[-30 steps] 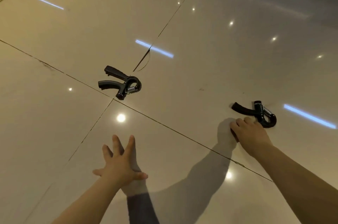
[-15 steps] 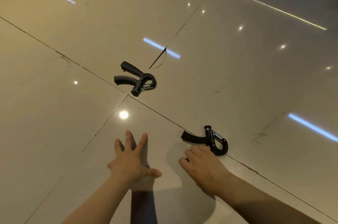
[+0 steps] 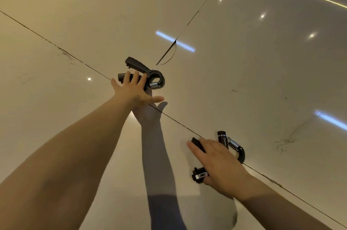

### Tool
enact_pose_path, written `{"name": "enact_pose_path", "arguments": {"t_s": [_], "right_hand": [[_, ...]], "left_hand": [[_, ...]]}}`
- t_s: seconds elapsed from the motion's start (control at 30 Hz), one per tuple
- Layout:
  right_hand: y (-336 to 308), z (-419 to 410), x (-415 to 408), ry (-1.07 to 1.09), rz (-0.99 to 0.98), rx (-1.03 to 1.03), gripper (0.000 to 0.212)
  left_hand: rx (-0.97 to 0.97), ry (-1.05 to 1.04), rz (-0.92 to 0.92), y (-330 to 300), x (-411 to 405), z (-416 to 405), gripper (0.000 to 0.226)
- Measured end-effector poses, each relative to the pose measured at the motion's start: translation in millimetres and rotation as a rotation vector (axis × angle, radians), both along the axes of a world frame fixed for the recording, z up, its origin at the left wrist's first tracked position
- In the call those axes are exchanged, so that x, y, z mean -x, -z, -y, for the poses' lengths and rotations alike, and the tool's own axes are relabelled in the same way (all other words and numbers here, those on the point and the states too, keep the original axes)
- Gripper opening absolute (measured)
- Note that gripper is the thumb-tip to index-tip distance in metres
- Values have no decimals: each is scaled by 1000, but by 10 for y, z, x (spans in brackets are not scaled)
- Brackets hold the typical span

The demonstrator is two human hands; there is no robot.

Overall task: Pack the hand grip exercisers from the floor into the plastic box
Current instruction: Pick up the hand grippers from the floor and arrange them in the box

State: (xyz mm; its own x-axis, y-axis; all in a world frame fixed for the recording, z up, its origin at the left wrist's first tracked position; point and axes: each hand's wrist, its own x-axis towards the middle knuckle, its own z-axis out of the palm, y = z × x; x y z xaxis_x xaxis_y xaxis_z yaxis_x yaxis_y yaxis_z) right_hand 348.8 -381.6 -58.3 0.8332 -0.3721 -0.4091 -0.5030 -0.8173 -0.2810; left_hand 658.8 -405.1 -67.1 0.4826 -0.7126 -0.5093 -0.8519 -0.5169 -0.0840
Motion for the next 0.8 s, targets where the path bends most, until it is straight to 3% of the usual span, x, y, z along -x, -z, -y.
{"name": "enact_pose_path", "arguments": {"t_s": [0.1,0.17,0.37,0.43,0.57,0.67,0.8], "right_hand": [[-49,7,-47,-10,-49,-38,95],[-47,6,-57,-8,-58,-33,95],[96,-76,73,0,-54,54,100],[131,-78,104,28,-61,53,107],[100,-102,83,-20,-65,66,112],[168,-178,14,14,-44,94,108],[169,-195,-37,30,-37,122,105]], "left_hand": [[-54,-33,83,4,122,-41,118],[-6,-68,94,12,248,-159,111],[574,-47,12,143,909,-1153,65],[596,-52,15,154,941,-1470,72],[418,-76,-63,209,923,-1773,109],[416,-82,-106,248,1146,-1817,113],[553,-339,-219,272,1325,-1741,106]]}}
